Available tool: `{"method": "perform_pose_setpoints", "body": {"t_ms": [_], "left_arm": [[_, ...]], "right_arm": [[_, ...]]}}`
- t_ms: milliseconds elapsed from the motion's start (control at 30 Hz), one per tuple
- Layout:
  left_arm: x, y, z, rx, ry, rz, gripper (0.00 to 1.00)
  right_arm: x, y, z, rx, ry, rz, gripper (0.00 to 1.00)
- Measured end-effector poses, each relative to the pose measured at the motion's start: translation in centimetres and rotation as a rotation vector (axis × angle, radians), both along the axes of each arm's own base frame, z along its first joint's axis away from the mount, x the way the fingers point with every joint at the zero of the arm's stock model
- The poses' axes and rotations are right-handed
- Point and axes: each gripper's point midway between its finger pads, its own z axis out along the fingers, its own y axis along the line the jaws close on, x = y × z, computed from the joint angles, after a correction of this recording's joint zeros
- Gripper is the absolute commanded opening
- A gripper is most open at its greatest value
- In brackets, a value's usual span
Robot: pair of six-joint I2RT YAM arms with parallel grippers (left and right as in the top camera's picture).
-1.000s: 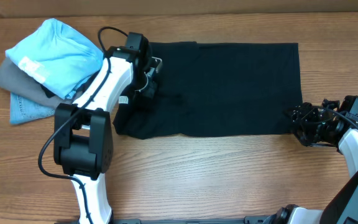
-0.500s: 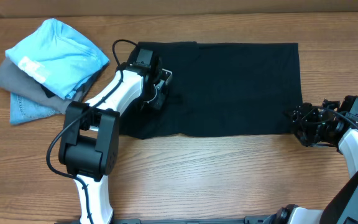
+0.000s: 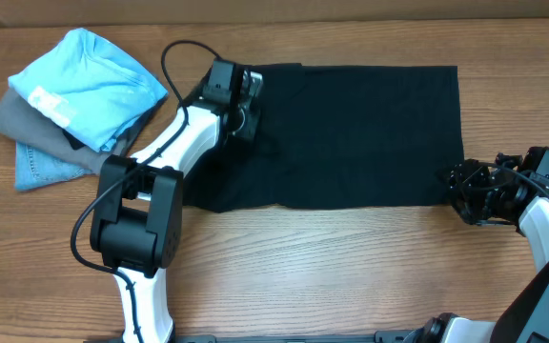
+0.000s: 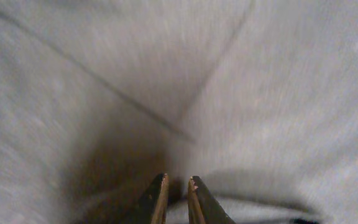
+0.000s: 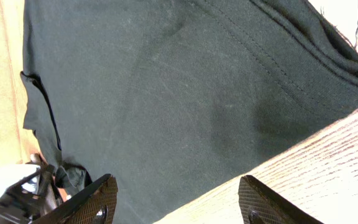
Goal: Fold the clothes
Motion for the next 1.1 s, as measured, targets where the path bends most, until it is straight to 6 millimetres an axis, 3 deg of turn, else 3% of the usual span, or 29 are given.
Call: {"method": "perform_pose_setpoints", "body": {"t_ms": [100, 233, 367, 600, 767, 1100], "left_arm": [[0.5, 0.2, 1.8, -0.01, 0.017, 0.017, 0.13], [-1.9, 0.6, 2.7, -0.006, 0.152, 0.003, 0.06], [-5.0, 1.2, 1.5, 0.025, 0.276, -0.048, 0.04], [-7.2, 1.3, -2.5, 0.041, 0.31, -0.102, 0.04], [-7.3, 0.9, -3.8, 0.03, 0.276, -0.116, 0.04], [-5.1, 0.2, -3.4, -0.006, 0.153, -0.114, 0.04]], "right_arm": [[0.0, 0.0, 0.0, 0.0, 0.002, 0.0, 0.66], [-0.1, 0.0, 0.0, -0.001, 0.004, -0.001, 0.67], [0.0, 0.0, 0.0, -0.002, 0.003, 0.0, 0.67], [-0.1, 0.0, -0.1, -0.003, 0.004, -0.001, 0.67], [-0.1, -0.1, -0.1, -0.006, 0.005, -0.003, 0.67], [-0.1, -0.1, -0.1, -0.008, 0.006, -0.003, 0.67]]}}
